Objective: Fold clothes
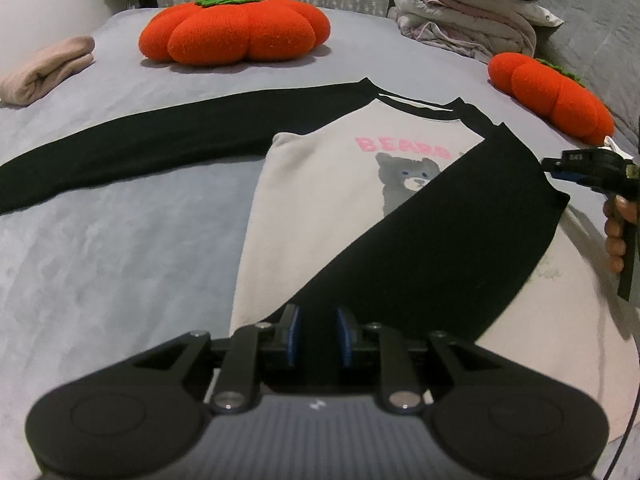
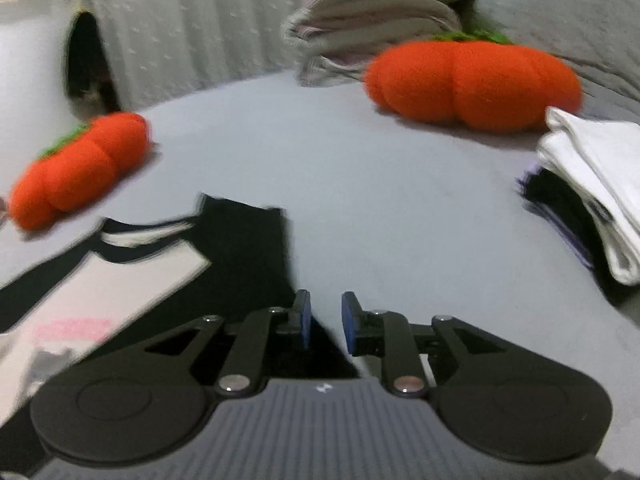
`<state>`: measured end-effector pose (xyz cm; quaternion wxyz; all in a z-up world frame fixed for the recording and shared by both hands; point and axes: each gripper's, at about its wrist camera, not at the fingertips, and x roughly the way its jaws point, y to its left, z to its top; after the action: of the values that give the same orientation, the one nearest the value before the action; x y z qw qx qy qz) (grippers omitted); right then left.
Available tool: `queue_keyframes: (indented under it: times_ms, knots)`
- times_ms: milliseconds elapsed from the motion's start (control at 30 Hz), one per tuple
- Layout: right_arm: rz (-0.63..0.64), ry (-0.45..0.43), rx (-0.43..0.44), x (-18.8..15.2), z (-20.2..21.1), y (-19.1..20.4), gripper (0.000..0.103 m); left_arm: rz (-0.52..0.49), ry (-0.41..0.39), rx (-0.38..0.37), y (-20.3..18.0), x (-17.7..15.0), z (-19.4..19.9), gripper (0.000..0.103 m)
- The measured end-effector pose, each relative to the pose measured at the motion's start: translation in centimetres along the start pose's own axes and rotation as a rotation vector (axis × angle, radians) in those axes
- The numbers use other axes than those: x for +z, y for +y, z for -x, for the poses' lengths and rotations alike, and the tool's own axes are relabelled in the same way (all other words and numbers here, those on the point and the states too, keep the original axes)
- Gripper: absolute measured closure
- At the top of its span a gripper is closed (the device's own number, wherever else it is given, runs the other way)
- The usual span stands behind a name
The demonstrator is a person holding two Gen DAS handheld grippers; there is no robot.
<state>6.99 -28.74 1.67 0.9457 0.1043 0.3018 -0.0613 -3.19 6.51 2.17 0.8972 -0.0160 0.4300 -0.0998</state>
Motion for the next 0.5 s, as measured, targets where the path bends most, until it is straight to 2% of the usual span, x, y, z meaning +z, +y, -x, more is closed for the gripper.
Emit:
queue_keyframes:
  times_ms: [100, 167, 500]
  knots:
    - [0.064, 0.04, 0.017, 0.0, -1.1, 1.3, 0.081, -0.008, 0.005, -0.003, 0.0, 0.0, -0.1, 0.079]
    - [0.092, 0.064, -0.023, 0.1, -2.5, 1.8, 0.08, -0.01, 0.008, -0.001, 0.0, 0.0, -0.2, 0.079]
    - [0.128, 0.056, -0.076, 2.2, -6.0, 3.0, 0.081, -0.006, 0.013, -0.008, 0.0, 0.2, -0.3, 0.078]
